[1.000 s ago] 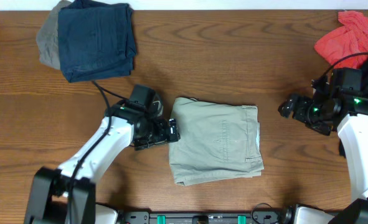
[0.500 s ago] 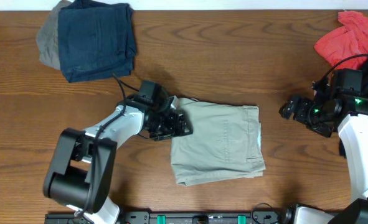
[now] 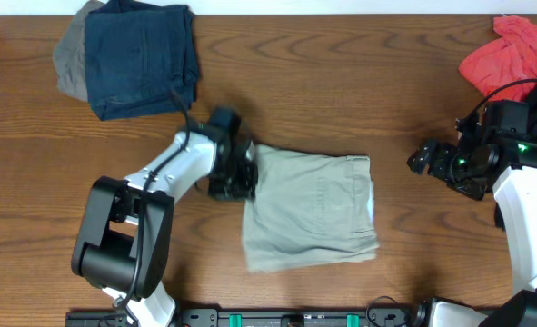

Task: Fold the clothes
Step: 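Grasp the folded khaki shorts' left edge with the left gripper, then carry the shorts with the left gripper onto the jeans stack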

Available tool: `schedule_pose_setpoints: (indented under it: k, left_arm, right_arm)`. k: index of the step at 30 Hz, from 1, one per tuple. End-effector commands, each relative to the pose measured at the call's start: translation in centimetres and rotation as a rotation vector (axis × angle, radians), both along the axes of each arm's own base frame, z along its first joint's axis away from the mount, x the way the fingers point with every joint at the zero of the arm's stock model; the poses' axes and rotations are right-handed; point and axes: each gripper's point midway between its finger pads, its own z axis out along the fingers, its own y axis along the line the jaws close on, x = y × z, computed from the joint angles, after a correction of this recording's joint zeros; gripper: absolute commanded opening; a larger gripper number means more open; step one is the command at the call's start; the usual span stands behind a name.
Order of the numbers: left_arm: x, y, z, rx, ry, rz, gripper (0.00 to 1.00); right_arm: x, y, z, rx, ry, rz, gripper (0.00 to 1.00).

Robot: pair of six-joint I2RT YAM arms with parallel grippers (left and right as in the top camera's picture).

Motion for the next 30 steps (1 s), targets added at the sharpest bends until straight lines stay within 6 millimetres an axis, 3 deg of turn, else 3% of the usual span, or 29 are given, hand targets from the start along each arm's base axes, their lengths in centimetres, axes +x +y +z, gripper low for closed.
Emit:
schedule_pose_setpoints:
  k: [1, 7, 18, 30]
  left_arm:
    - [5.8, 2.5, 3.3, 0.164, -0.215, -0.066, 0.06]
    - [13.7, 4.9, 9.7, 0.224, -0.500, -0.059, 0.06]
    - [23.7, 10.3, 14.0, 0.270, -0.874, 0.093, 0.06]
    - [30.0, 16.1, 18.7, 0.352, -1.174, 0.287, 0.06]
  right_arm:
    - [0.2, -0.2, 0.5, 0.001, -0.018, -0.009, 0.99]
    - [0.2, -0.2, 0.5, 0.001, -0.018, -0.009, 0.99]
    - [0.2, -0.2, 0.5, 0.001, -0.019, -0.009, 0.99]
    - [0.2, -0.1, 0.5, 0.001, -0.019, -0.008, 0.99]
